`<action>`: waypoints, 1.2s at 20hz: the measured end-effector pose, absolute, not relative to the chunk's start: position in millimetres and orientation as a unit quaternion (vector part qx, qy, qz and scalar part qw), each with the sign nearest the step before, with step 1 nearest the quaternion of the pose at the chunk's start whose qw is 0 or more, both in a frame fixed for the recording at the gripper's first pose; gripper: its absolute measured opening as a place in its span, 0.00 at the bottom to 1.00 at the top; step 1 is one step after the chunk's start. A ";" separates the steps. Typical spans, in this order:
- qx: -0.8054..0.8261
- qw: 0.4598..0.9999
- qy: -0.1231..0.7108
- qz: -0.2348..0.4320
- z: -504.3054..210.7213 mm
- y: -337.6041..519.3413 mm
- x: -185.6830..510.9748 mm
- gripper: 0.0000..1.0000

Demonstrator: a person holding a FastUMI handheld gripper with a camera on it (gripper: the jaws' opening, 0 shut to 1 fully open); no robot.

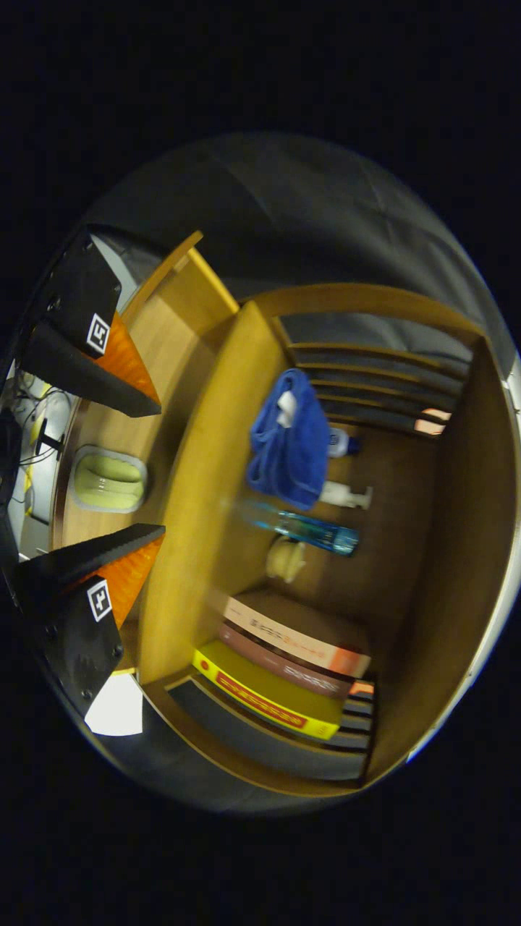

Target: Pull open the drawer, take out the items inside it, and place them on the countertop above the cabinet.

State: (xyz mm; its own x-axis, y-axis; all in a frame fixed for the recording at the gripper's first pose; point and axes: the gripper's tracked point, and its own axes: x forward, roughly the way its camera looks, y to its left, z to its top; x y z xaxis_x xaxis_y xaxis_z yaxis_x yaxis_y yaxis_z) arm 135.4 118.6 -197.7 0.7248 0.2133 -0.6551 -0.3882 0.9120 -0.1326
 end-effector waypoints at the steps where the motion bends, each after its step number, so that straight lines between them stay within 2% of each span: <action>1: -0.133 0.913 0.354 0.157 -214.2 113.7 136.1 0.97; 4: -0.133 0.888 0.416 0.148 -258.5 109.5 140.1 0.95; 7: -0.122 0.873 0.452 0.133 -283.5 101.4 141.7 0.86; 9: -0.126 0.866 0.468 0.123 -300.1 93.4 144.3 0.86; 14: -0.110 0.862 0.486 0.095 -319.9 81.1 147.4 0.85; 15: -0.104 0.862 0.487 0.091 -321.8 79.4 149.8 0.79; 22: -0.092 0.862 0.489 0.092 -325.3 80.0 151.1 0.72; 23: -0.101 0.865 0.483 0.090 -320.9 78.8 154.0 0.63; 24: -0.095 0.871 0.475 0.086 -315.2 78.4 157.2 0.48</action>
